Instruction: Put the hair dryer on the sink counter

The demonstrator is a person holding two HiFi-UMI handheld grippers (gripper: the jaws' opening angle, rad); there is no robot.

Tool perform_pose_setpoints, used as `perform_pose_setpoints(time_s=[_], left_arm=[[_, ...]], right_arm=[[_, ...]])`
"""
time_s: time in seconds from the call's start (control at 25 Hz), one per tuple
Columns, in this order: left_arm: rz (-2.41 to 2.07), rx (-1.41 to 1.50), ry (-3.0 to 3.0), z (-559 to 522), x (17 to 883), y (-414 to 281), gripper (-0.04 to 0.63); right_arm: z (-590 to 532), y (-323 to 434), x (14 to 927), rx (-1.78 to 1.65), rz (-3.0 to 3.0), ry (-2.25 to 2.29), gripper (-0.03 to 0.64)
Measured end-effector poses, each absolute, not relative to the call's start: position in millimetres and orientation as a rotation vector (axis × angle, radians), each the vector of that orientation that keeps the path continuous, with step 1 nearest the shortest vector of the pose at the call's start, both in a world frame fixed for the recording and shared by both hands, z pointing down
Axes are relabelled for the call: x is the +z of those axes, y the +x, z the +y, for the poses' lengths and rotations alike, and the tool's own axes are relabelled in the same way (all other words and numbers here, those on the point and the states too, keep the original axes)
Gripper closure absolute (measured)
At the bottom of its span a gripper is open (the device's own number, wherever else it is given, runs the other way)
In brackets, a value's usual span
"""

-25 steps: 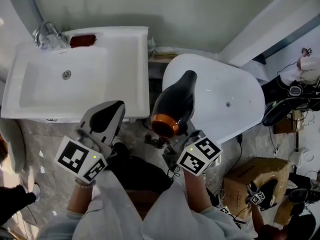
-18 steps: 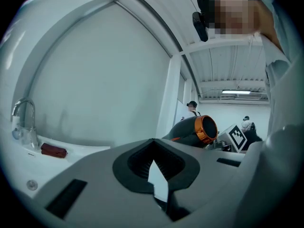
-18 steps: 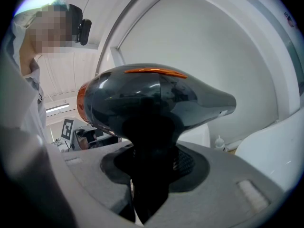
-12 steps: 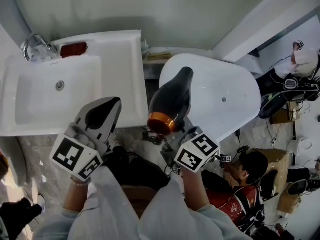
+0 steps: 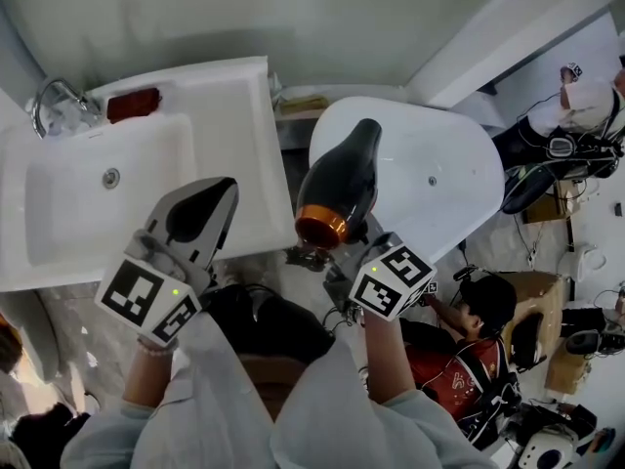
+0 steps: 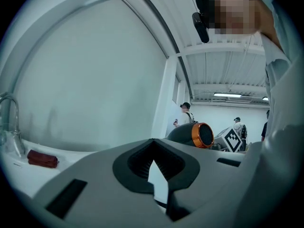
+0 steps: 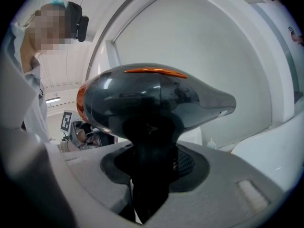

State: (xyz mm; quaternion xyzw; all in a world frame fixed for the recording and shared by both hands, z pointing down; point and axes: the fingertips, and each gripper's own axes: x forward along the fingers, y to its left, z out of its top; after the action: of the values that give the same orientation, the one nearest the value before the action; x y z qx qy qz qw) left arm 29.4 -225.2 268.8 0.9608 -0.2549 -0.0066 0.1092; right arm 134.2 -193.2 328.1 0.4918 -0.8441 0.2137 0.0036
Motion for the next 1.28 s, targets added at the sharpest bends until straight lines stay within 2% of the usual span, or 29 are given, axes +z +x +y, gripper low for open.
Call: perform_pose_setpoints(time_s=[0.64, 1.28], left_arm=[[-0.690, -0.034, 2.813, -251.4, 285.6, -4.9, 0.592], [-0.840, -0.031, 2.751, -285.2, 291.1, -15.5, 0.592]], right_arm=[[-231.1, 128.3, 348.9, 0.572, -2.561, 1.499, 0.462], [-286.0, 129.4, 369.9, 0.534, -2.537, 1.280, 0.462]])
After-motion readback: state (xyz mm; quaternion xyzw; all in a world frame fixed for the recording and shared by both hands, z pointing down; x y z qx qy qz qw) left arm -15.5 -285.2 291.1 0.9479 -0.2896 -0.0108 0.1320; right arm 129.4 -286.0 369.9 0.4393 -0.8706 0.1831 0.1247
